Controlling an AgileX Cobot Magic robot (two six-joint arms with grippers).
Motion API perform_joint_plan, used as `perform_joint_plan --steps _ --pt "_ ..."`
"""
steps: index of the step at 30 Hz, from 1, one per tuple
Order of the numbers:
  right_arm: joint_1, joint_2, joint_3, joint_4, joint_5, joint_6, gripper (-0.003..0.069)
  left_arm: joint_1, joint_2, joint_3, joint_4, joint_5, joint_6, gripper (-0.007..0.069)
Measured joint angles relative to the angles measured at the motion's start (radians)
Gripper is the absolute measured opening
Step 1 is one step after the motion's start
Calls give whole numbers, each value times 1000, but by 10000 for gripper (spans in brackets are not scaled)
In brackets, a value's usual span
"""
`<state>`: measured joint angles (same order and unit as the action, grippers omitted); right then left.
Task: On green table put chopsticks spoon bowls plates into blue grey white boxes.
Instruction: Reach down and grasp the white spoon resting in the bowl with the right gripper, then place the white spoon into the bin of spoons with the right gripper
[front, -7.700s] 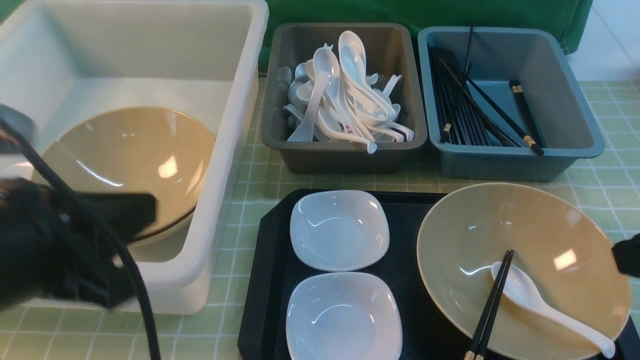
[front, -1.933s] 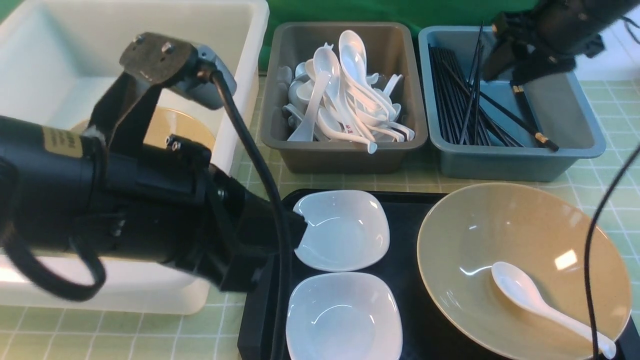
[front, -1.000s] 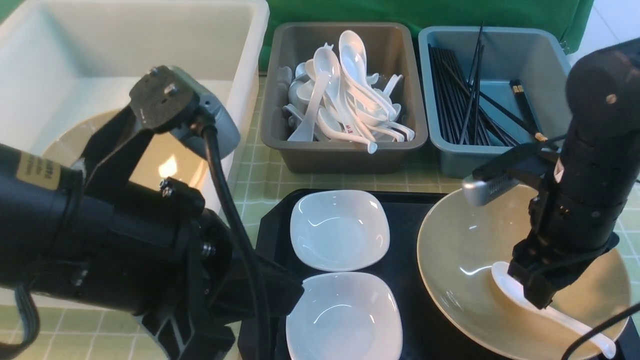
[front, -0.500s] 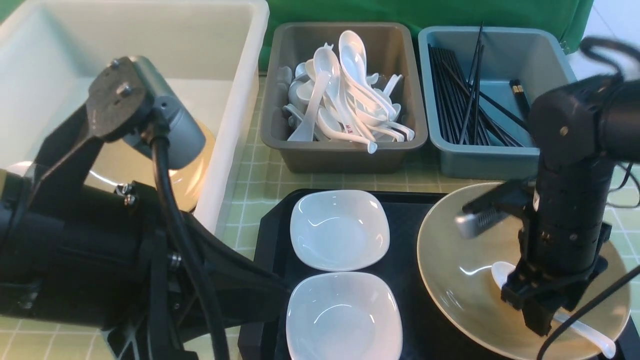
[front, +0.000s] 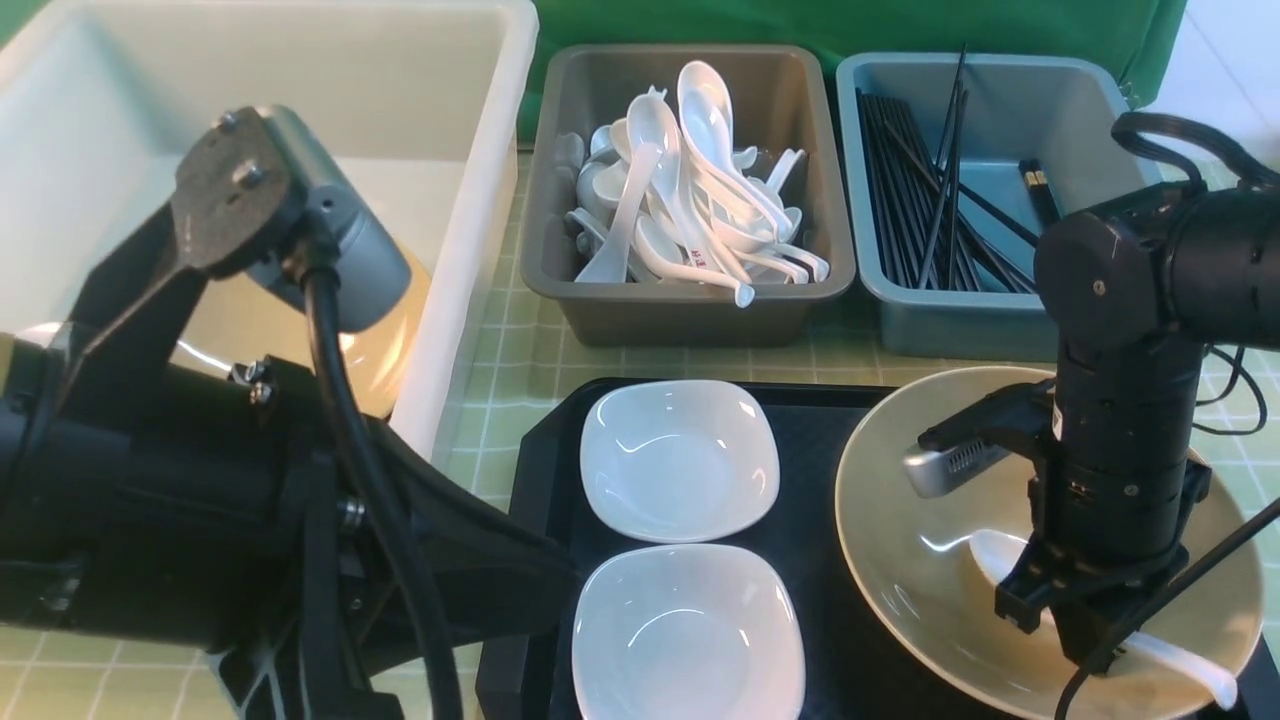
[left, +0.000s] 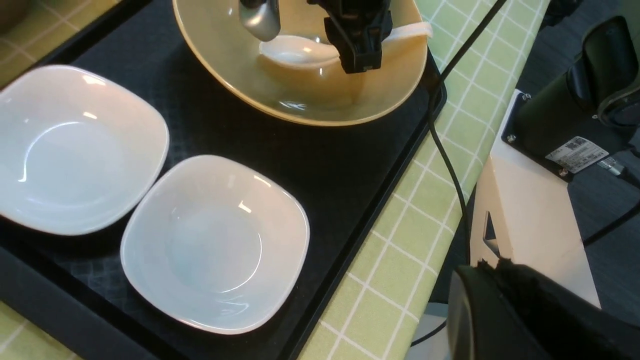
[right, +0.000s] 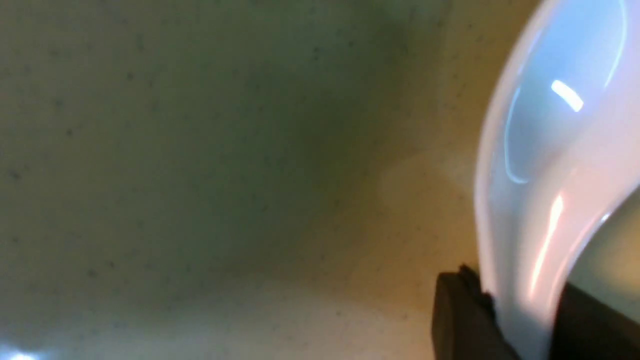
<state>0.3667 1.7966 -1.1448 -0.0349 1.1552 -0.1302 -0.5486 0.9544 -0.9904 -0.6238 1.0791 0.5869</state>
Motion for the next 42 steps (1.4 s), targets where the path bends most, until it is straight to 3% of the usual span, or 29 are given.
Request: perform_joint_plan --steps 5,10,17,23,29,32,36,40,42 --pt "0 -28 -55 0 3 -3 160 0 -6 0 72 -6 -35 -1" --pt "0 -72 -152 12 11 -21 160 0 -52 0 157 -79 -143 -1" --pt "0 -41 -431 211 -22 -73 160 0 -132 0 367 -230 -386 -1" --pt "0 174 -773 359 -186 -53 160 0 -138 0 478 -242 -480 -1" --pt "3 411 -1033 379 -305 30 165 0 -137 0 485 -247 -489 -1" --pt "3 475 -1104 336 -294 84 204 0 -137 0 485 -246 -495 -1" --pt "-3 496 -1137 241 -252 163 339 0 -137 4 500 -245 -495 -1" --pt "-21 478 -1149 221 -179 162 458 0 -136 51 526 -288 -500 0" --pt "-26 462 -1149 216 -134 158 481 0 -128 79 529 -315 -504 0"
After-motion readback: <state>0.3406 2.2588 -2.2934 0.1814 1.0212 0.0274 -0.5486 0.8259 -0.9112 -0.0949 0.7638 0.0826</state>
